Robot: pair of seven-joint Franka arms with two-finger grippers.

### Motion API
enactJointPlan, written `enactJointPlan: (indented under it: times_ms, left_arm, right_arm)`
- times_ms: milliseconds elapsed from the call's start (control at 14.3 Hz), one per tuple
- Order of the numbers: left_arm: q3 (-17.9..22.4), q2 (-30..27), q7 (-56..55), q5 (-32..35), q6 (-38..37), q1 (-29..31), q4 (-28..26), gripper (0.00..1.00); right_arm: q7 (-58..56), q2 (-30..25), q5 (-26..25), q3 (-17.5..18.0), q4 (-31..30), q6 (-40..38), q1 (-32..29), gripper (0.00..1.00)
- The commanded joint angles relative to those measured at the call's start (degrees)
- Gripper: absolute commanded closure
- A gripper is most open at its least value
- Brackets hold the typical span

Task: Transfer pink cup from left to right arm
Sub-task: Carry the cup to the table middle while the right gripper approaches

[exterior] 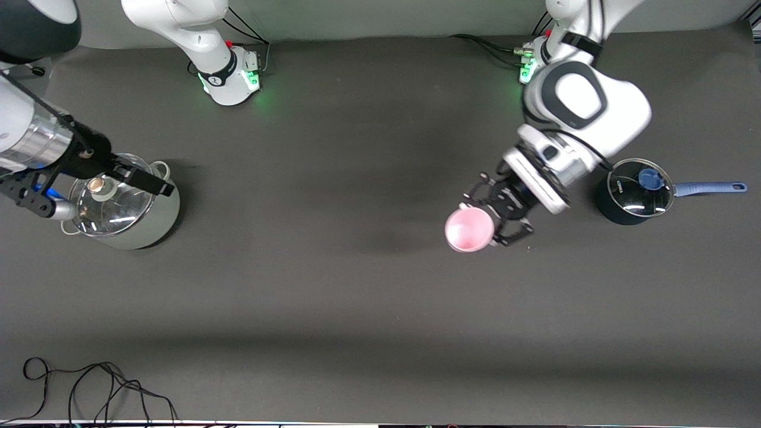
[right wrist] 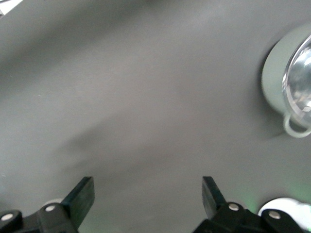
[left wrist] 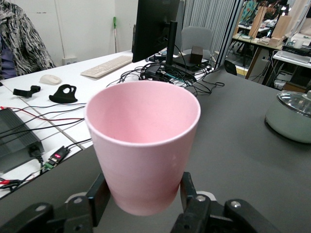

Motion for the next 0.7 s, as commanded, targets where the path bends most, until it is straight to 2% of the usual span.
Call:
enactJointPlan:
  times_ms: [0, 280, 491, 631]
  left_arm:
    - [-3.2, -4.4, -1.2, -3.7, 3.1, -0.4, -1.6, 0.85]
    - [-4.2, -4.6, -1.2, -8.5, 9.9, -6.6, -1.1, 0.85]
    - [-4.3, -4.7, -1.2, -8.9, 10.4, -6.9, -1.1, 0.85]
    - [-4.3, -4.7, -1.2, -9.0, 10.9, -7.0, -0.9, 0.85]
  right_arm:
    - [12.0, 2.2, 1.4, -0.4, 3.8, 0.4, 5.5, 0.02]
    - [31.3, 8.8, 1.2, -0.4, 12.0, 0.5, 14.4, 0.02]
    - [45.6, 12.9, 1.3, -0.4, 17.1, 3.6, 19.6, 0.02]
    - [52.1, 13.5, 1.3, -0.4, 17.3, 6.9, 22.9, 0.02]
